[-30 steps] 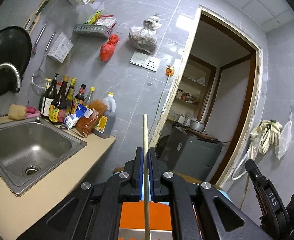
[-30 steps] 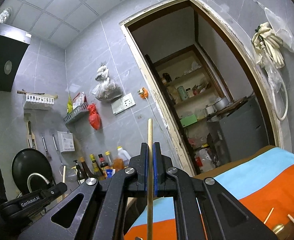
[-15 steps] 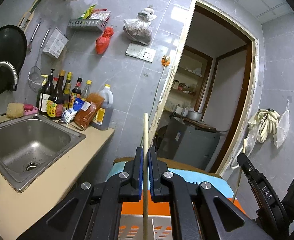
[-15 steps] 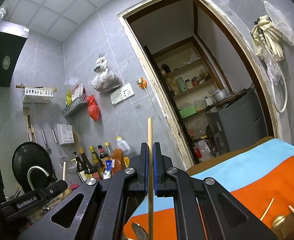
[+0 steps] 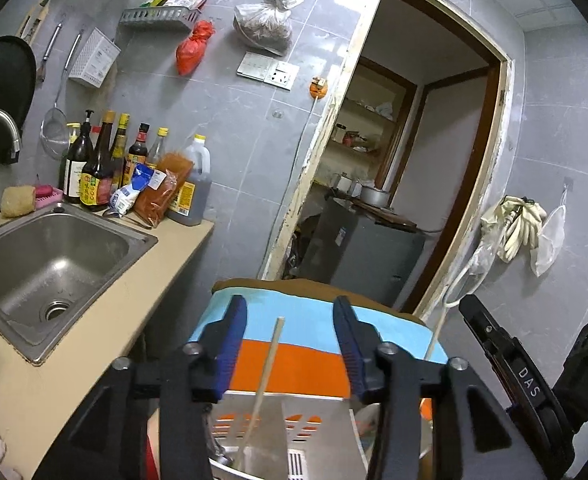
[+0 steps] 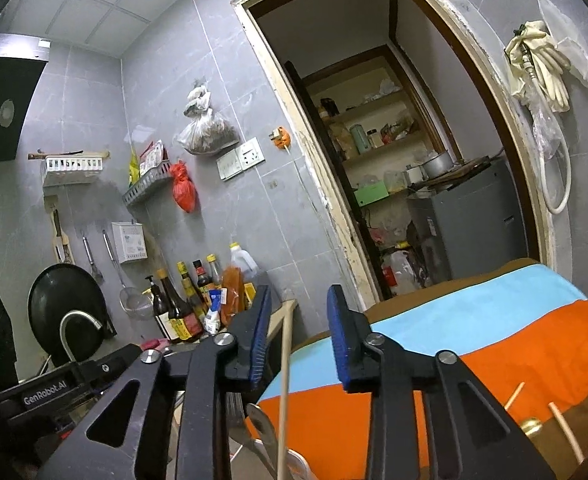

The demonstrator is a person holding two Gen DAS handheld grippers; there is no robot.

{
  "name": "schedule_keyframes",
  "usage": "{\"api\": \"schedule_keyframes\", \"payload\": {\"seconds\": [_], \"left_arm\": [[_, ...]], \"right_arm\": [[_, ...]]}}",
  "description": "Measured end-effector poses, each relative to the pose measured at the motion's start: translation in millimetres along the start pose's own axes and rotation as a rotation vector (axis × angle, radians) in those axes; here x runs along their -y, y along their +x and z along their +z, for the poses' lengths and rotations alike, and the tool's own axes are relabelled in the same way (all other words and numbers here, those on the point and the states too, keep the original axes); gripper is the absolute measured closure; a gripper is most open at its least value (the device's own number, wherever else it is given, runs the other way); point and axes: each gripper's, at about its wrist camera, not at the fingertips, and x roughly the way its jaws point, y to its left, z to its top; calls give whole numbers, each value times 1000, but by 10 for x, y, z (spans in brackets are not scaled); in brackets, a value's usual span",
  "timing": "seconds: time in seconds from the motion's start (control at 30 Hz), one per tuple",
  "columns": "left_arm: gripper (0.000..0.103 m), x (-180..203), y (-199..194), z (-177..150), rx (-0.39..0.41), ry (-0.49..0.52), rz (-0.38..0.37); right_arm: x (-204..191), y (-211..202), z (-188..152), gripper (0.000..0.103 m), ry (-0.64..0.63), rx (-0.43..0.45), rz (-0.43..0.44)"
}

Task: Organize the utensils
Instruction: 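Lower both chopsticks into the white caddy and open both tools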

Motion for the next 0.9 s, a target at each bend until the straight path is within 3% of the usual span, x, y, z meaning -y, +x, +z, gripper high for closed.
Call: {"api": "schedule_keyframes", "payload": {"seconds": [0.17, 0.7, 0.9], "left_arm": [[56, 166, -39, 80, -38, 35, 4], [12, 788, -314, 156, -17, 77, 15], [5, 1117, -375, 63, -13, 124, 34]], "right_arm": [[85, -148, 174, 70, -16, -32, -36], [444, -672, 789, 24, -113, -101, -111], [633, -892, 954, 11, -150, -121, -130]]}}
